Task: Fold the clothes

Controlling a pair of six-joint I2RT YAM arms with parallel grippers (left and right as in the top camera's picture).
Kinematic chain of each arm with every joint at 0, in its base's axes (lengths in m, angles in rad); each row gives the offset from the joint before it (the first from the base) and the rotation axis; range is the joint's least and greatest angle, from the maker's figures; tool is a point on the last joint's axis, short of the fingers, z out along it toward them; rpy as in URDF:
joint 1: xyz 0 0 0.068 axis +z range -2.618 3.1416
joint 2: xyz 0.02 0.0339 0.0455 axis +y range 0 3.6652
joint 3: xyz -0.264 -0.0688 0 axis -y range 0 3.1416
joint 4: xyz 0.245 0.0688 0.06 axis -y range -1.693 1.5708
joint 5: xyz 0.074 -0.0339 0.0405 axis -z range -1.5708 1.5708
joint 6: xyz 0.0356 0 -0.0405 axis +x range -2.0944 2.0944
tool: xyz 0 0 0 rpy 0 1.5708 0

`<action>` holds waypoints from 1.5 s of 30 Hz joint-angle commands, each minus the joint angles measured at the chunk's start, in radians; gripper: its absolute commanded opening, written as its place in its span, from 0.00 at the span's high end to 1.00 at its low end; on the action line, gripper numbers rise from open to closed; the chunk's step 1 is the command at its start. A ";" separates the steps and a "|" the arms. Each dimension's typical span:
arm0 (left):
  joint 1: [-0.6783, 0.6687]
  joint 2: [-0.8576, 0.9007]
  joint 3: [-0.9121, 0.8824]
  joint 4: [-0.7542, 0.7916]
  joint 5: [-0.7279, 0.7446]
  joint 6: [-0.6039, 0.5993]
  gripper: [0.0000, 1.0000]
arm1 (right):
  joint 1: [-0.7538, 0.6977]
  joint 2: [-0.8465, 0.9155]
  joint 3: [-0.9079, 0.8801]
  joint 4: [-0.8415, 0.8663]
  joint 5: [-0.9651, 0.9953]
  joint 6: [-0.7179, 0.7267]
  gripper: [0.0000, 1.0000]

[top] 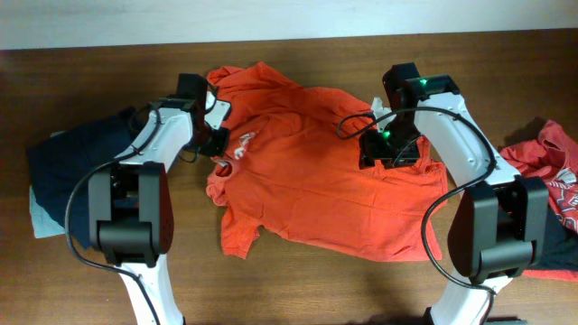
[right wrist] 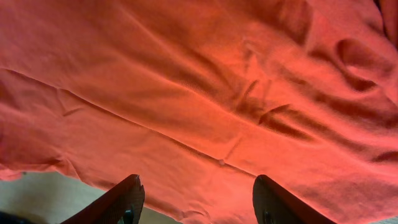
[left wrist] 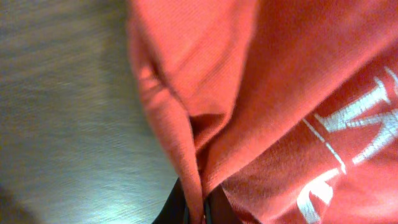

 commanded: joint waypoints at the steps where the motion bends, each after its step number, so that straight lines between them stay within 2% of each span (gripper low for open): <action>1: 0.066 0.027 0.062 0.014 -0.152 -0.032 0.99 | 0.006 -0.008 -0.005 0.002 -0.013 0.003 0.37; 4: 0.090 0.027 0.128 0.018 -0.197 -0.031 0.98 | 0.006 -0.008 -0.005 0.002 -0.012 0.003 0.36; 7: 0.104 0.027 0.177 0.041 -0.208 -0.031 0.71 | 0.006 -0.008 -0.005 0.002 -0.010 0.004 0.36; 9: 0.106 0.027 0.183 0.049 -0.212 -0.031 0.60 | 0.006 -0.008 -0.012 0.002 0.027 0.040 0.37; 12: 0.106 0.027 0.184 0.026 -0.216 -0.031 0.26 | 0.005 -0.008 -0.044 0.004 0.104 0.103 0.36; 15: 0.105 0.027 0.184 -0.028 -0.215 -0.031 0.19 | 0.004 -0.008 -0.085 0.022 0.115 0.110 0.36; 18: 0.105 0.027 0.184 -0.121 -0.207 -0.031 0.20 | 0.004 -0.008 -0.140 0.055 0.116 0.110 0.36; 20: 0.103 0.027 0.184 -0.200 -0.192 -0.031 0.27 | -0.001 -0.008 -0.188 0.089 0.121 0.137 0.37; 23: 0.093 0.027 0.184 -0.277 -0.119 -0.031 0.38 | -0.029 -0.008 -0.258 0.149 0.141 0.192 0.46; 27: 0.074 0.027 0.184 -0.341 -0.071 -0.031 0.48 | -0.075 -0.008 -0.335 0.213 0.138 0.203 0.64; 31: 0.057 0.029 0.158 -0.316 -0.074 -0.031 0.50 | -0.093 -0.008 -0.385 0.278 0.139 0.204 0.79; 37: 0.057 0.051 0.076 -0.242 -0.106 -0.020 0.57 | -0.100 -0.008 -0.397 0.382 0.360 0.279 0.82; 41: 0.060 0.051 0.092 -0.229 -0.212 -0.022 0.56 | -0.156 -0.008 -0.397 0.447 0.367 0.279 0.82; 44: 0.062 0.047 0.166 -0.263 -0.226 -0.032 0.55 | -0.225 -0.007 -0.397 0.491 0.367 0.278 0.82; 45: 0.062 0.047 0.210 -0.287 -0.226 -0.032 0.48 | -0.241 -0.007 -0.397 0.500 0.367 0.278 0.82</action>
